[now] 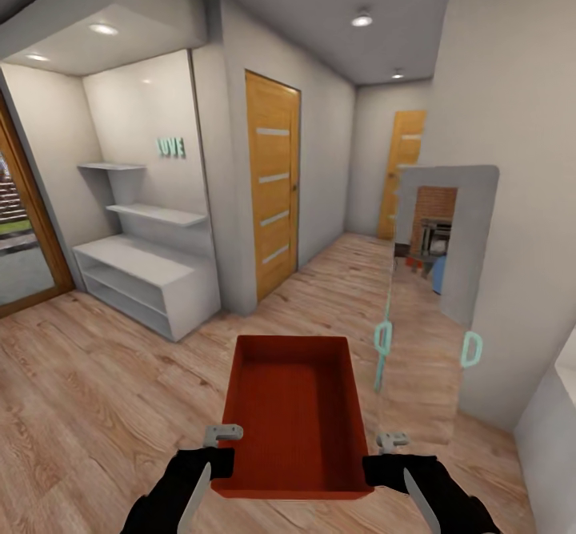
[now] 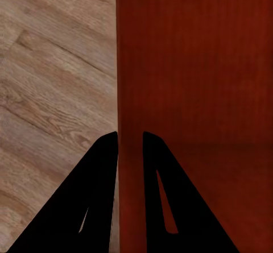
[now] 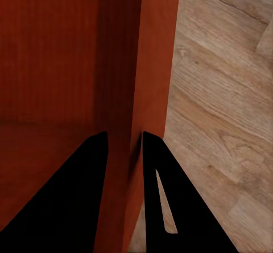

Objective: Move the two storage containers from the living room to the garage. In the garage, place one container on the floor and stack the other container on top of it (either order is fine).

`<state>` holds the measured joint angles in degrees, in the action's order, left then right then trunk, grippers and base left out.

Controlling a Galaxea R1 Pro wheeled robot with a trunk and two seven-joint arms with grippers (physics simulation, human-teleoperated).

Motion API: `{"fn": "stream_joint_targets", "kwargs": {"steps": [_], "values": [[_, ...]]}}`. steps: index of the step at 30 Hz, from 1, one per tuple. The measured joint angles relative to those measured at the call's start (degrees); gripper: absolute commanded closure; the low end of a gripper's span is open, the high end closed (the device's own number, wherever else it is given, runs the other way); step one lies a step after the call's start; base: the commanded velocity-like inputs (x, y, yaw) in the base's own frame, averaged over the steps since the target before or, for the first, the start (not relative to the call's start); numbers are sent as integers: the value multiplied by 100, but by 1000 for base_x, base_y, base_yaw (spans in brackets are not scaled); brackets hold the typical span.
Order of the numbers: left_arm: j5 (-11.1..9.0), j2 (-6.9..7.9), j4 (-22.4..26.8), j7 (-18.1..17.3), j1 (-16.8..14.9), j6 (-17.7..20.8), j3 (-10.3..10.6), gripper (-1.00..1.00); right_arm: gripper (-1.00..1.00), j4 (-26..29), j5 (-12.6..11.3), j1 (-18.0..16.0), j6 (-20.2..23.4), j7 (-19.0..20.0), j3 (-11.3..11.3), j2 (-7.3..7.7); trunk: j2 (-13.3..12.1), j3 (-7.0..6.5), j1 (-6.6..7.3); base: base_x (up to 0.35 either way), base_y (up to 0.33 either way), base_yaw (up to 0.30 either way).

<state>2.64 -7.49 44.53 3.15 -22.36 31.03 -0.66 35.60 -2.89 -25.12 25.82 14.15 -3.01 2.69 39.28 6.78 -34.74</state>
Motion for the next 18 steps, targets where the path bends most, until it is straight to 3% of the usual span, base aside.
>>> {"fn": "stream_joint_targets", "kwargs": {"steps": [18], "values": [[0, 0, 0, 0, 0, 1, 0, 100, 100, 0, 1, 0, 1, 2, 1, 0, 0, 0, 0, 307, 158, 0]]}}
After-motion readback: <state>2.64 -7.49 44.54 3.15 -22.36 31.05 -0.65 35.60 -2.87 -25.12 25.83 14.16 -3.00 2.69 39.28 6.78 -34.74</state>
